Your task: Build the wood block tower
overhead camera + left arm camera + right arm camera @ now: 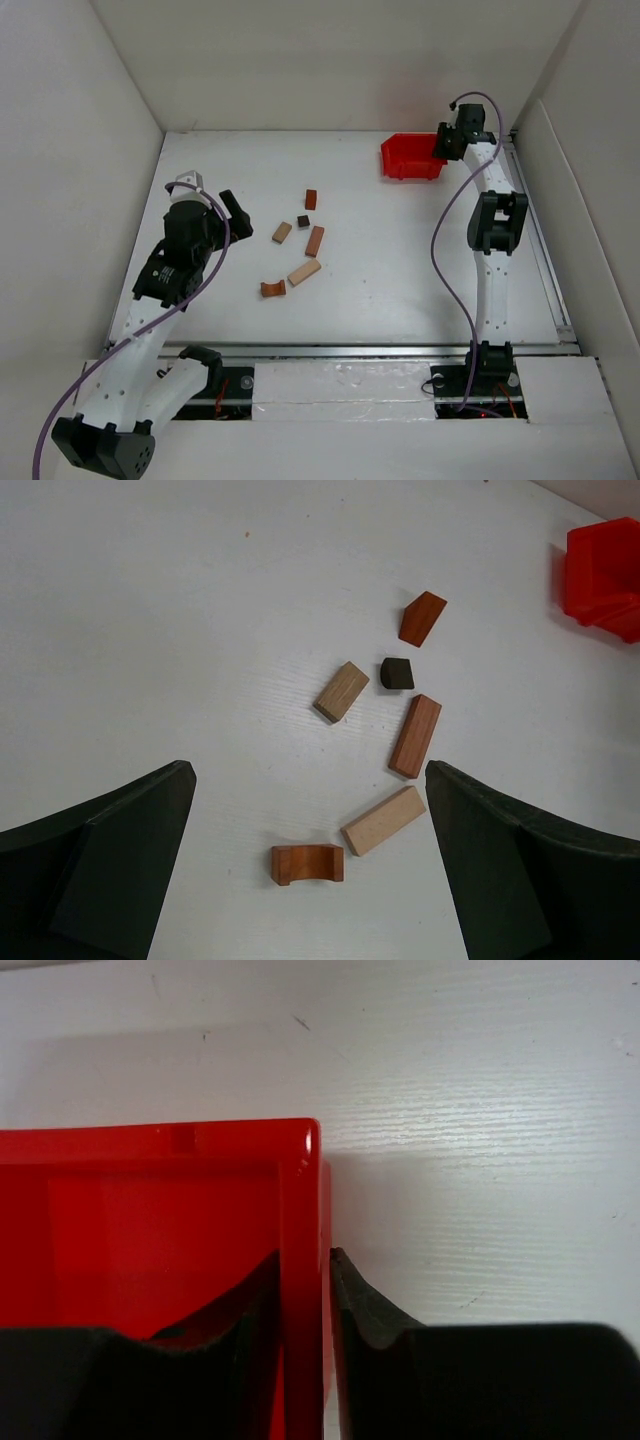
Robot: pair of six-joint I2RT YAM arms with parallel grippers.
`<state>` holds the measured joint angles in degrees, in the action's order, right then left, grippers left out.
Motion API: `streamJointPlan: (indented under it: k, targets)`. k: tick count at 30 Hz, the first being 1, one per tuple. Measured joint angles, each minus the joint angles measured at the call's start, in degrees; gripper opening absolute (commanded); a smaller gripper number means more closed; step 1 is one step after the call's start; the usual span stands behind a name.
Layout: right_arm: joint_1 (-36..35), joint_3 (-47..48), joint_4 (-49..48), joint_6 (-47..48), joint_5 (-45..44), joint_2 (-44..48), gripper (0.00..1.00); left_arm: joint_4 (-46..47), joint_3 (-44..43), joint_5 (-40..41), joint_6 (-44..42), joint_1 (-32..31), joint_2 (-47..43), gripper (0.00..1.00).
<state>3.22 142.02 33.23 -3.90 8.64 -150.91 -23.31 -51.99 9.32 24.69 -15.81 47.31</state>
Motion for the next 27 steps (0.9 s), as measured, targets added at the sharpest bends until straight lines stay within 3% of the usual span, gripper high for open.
streamJointPlan:
  k: [1,2,3,5,6,13,19,22,27]
  targets:
    - [0.0,0.2,0.0,-0.3,-0.1,-0.1,0.43,0.0,0.0,-0.1,0.0,0.0,0.1,0.99]
    - [0.0,0.3,0.0,-0.5,-0.3,-0.1,0.64,0.1,0.0,-0.1,-0.1,0.0,0.2,0.99]
    - [0.0,0.5,-0.1,-0.6,-0.3,-0.1,0.77,0.1,0.0,-0.2,-0.1,0.0,0.4,0.99]
    - [0.0,0.5,-0.3,-1.6,-0.7,-0.1,0.96,0.1,0.0,-0.3,-0.2,0.0,0.7,0.99]
    - [0.1,0.5,-0.3,-1.7,-0.4,-0.1,1.00,0.2,0.0,-0.3,-0.2,0.0,0.8,0.99]
    - [0.2,-3.1,-0.3,-4.4,1.3,5.3,1.00,0.4,0.0,-0.3,-0.2,0.0,1.5,0.99]
    - [-3.0,-19.1,-3.9,-5.6,-4.9,27.3,1.00,0.2,0.0,1.9,0.3,0.0,2.2,0.99]
    - [-10.2,-30.7,-9.7,-6.3,-12.4,41.6,1.00,-0.2,0.0,4.3,1.4,0.0,2.2,0.99]
    - [-29.6,-49.2,-19.3,-9.9,-20.3,58.2,1.00,-0.9,0.0,8.5,3.6,0.0,2.2,0.99]
